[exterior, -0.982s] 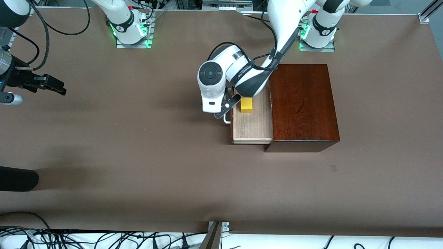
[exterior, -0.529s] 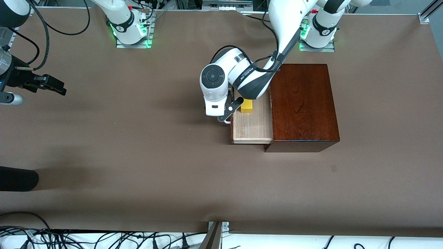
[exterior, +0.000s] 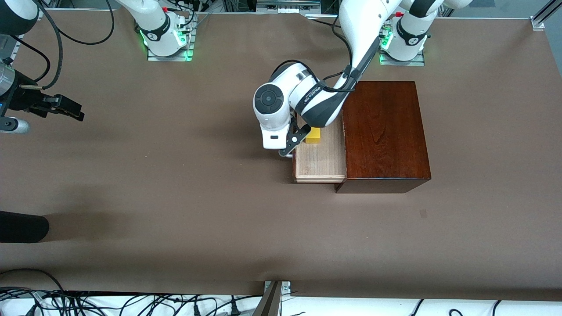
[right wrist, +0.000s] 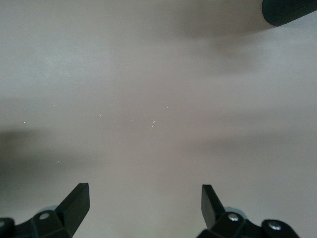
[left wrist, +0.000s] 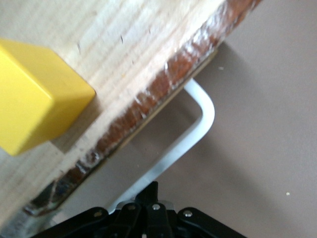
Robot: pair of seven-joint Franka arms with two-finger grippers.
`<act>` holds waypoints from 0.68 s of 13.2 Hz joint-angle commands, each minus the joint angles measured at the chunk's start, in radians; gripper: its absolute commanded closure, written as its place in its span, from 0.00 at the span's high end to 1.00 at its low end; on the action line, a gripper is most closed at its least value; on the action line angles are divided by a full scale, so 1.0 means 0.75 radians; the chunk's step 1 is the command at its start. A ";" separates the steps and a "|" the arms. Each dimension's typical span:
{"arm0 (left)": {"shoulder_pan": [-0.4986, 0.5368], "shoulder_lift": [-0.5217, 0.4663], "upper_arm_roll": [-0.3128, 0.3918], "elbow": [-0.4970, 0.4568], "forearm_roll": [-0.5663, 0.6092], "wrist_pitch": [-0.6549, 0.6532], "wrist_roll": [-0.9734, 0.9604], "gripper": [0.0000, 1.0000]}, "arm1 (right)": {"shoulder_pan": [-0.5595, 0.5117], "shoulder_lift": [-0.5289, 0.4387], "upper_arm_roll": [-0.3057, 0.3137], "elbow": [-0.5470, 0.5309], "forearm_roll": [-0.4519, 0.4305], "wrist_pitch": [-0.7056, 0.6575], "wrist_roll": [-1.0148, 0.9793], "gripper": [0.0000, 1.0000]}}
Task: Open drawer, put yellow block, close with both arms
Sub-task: 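Lower the left gripper to the drawer front beside the handle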
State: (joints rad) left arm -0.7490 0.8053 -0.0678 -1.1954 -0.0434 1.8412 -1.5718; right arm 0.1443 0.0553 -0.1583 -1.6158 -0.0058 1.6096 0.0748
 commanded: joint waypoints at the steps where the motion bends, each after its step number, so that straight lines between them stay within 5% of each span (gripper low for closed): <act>1: -0.012 0.008 0.025 0.039 0.084 -0.078 -0.017 0.00 | -0.014 -0.012 0.015 -0.014 -0.013 0.010 0.019 1.00; 9: 0.043 -0.039 0.029 0.027 0.160 -0.195 0.085 0.00 | -0.014 -0.010 0.015 -0.009 -0.009 0.010 0.019 1.00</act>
State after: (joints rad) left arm -0.7387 0.8031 -0.0613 -1.1731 0.0348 1.7505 -1.5575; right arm 0.1443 0.0564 -0.1583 -1.6158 -0.0058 1.6096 0.0755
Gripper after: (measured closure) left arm 0.991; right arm 0.000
